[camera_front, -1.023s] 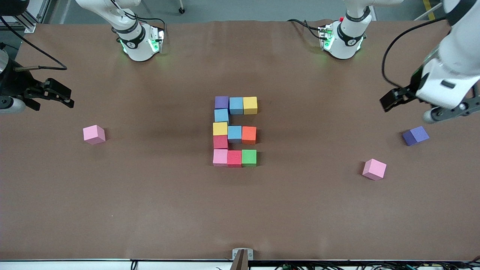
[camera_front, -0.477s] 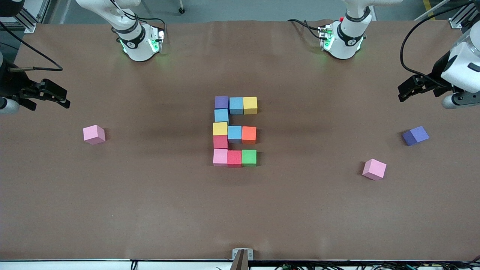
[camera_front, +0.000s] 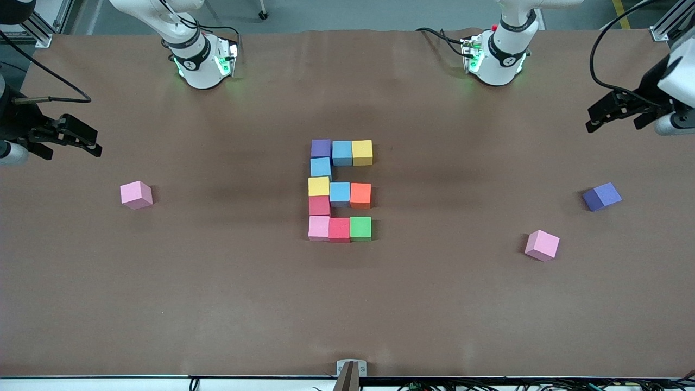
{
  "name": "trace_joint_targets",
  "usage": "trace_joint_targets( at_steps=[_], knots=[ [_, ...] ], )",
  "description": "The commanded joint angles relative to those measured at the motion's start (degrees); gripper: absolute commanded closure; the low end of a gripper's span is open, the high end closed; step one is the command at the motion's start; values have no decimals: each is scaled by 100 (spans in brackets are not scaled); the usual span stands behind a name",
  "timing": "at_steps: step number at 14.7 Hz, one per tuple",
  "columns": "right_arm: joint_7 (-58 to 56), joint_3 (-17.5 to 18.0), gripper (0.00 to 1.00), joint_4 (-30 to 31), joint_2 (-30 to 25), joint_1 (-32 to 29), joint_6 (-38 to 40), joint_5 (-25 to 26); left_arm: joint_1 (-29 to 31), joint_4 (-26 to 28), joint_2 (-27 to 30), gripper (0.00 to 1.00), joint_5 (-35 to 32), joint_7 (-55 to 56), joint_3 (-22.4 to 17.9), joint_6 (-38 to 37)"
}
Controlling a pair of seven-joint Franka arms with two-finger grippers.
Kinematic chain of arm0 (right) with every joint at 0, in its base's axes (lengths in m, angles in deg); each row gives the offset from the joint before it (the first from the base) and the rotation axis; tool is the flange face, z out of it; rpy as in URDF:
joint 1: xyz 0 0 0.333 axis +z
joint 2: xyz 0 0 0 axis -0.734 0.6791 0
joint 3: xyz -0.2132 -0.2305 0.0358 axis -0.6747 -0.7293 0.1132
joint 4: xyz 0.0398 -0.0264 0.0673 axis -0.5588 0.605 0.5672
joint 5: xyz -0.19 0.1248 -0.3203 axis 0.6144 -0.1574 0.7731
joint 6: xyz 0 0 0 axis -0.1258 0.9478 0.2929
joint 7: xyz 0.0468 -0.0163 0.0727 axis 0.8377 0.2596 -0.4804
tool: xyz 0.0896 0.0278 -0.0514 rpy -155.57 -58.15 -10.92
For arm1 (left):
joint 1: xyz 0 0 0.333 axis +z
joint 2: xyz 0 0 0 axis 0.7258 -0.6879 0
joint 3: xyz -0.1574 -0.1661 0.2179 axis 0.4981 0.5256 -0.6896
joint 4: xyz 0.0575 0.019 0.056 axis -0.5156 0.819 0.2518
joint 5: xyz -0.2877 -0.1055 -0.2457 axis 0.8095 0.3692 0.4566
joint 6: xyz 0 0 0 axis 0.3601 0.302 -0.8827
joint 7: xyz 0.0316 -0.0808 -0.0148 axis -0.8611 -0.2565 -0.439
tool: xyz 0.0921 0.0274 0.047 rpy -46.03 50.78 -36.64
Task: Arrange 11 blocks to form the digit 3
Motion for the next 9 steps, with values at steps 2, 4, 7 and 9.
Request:
trace_joint_targets(
  at_steps=[2,4,7,9],
  knots=[
    [-34,67,0,103,-98,-69,-15,68,-71,-143,-41,0,-22,167,238,68],
    [-34,67,0,94,-98,-69,-50,77,-114,-126,-41,0,-22,264,239,33],
    [-34,76,0,94,-90,-60,-51,77,-132,-231,-85,0,-22,300,221,24],
    [-34,67,0,94,-98,-87,-33,77,-132,-284,-94,0,-48,282,195,24]
  ],
)
